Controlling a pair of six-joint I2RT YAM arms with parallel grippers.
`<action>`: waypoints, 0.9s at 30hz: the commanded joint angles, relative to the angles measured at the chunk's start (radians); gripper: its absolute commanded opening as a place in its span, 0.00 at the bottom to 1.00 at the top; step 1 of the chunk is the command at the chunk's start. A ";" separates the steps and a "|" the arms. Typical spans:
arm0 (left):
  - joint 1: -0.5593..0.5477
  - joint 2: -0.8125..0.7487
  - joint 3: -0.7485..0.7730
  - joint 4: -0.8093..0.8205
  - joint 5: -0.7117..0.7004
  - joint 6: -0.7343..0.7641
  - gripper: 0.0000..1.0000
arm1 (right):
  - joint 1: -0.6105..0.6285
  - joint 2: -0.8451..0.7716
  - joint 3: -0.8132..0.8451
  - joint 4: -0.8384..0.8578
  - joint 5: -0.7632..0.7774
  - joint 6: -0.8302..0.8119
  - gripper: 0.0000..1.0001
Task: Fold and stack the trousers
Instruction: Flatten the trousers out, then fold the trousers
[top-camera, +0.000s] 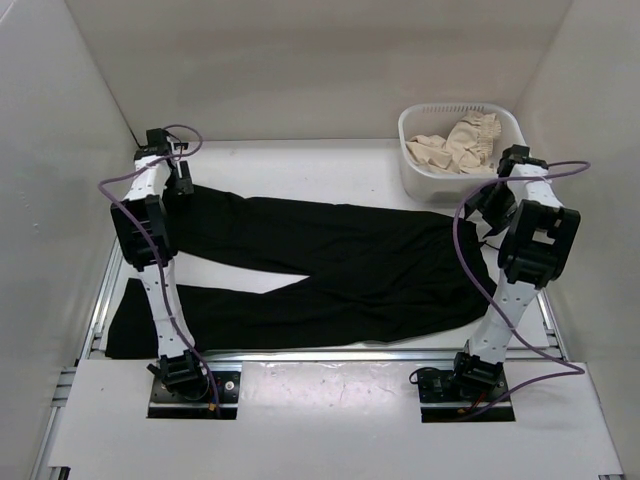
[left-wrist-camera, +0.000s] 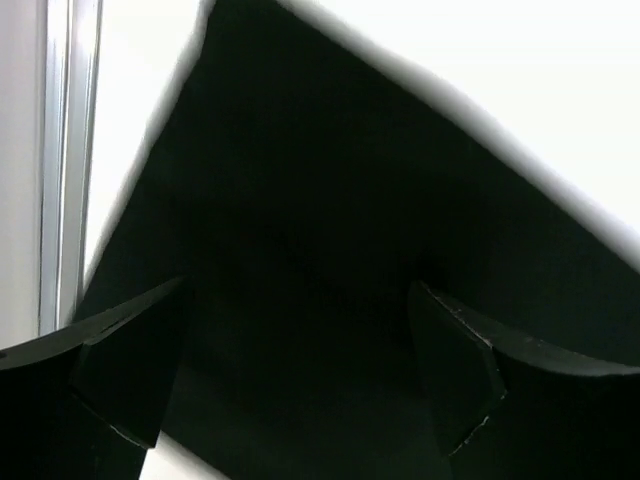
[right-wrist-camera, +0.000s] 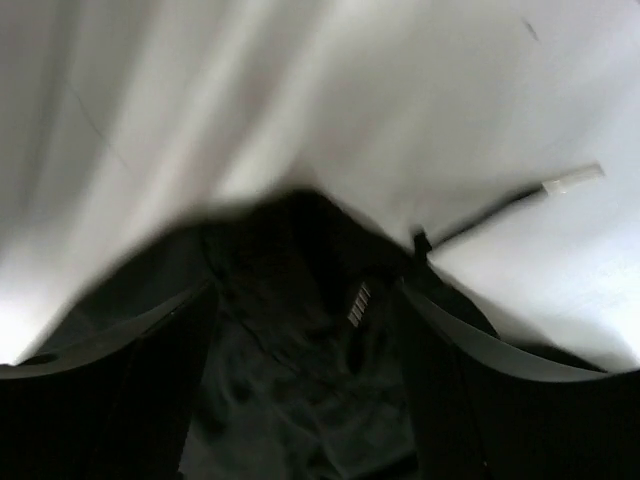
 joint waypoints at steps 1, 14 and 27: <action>0.004 -0.266 -0.164 -0.007 -0.067 -0.001 1.00 | 0.007 -0.185 -0.047 -0.014 0.048 -0.078 0.75; 0.344 -1.084 -1.228 -0.154 0.002 -0.001 1.00 | -0.050 -0.660 -0.568 -0.041 0.008 -0.098 0.81; 0.941 -1.175 -1.440 0.020 0.248 -0.001 1.00 | -0.094 -0.840 -0.885 0.083 0.005 -0.108 0.82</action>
